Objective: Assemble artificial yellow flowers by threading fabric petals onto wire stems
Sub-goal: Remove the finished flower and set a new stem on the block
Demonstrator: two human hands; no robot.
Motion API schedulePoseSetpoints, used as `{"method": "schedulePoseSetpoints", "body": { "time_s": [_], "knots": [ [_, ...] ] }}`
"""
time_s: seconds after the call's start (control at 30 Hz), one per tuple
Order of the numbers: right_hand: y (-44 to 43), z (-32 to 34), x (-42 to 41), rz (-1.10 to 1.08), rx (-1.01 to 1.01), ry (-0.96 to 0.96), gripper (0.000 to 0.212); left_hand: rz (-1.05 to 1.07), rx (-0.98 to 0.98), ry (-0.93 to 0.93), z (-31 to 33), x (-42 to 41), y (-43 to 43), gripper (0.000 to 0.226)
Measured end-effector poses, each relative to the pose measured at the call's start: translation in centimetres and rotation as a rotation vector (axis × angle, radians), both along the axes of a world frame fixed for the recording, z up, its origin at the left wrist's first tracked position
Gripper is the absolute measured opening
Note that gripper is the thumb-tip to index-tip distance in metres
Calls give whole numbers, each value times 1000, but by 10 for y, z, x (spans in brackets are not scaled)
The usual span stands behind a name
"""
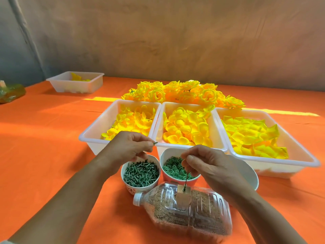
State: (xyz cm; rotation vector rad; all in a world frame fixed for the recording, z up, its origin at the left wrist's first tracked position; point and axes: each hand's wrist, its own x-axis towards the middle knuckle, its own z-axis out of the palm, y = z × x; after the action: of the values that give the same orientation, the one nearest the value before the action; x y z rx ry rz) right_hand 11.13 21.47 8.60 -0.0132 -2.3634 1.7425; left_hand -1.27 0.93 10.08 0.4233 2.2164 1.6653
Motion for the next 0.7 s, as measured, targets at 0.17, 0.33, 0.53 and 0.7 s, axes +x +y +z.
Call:
{"method": "schedulePoseSetpoints", "body": {
  "time_s": [0.17, 0.33, 0.53, 0.7],
  "knots": [
    [-13, 14, -8, -53, -161, 2, 15, -174, 332, -297, 15, 22, 20, 16],
    [-19, 21, -9, -61, -365, 16, 22, -265, 391, -381, 16, 34, 36, 22],
    [-16, 18, -5, -18, -497, 19, 26, -266, 395, -432, 16, 37, 41, 20],
    [-14, 17, -2, 7, -520, 27, 22, -266, 374, -436, 13, 41, 42, 16]
  ]
}}
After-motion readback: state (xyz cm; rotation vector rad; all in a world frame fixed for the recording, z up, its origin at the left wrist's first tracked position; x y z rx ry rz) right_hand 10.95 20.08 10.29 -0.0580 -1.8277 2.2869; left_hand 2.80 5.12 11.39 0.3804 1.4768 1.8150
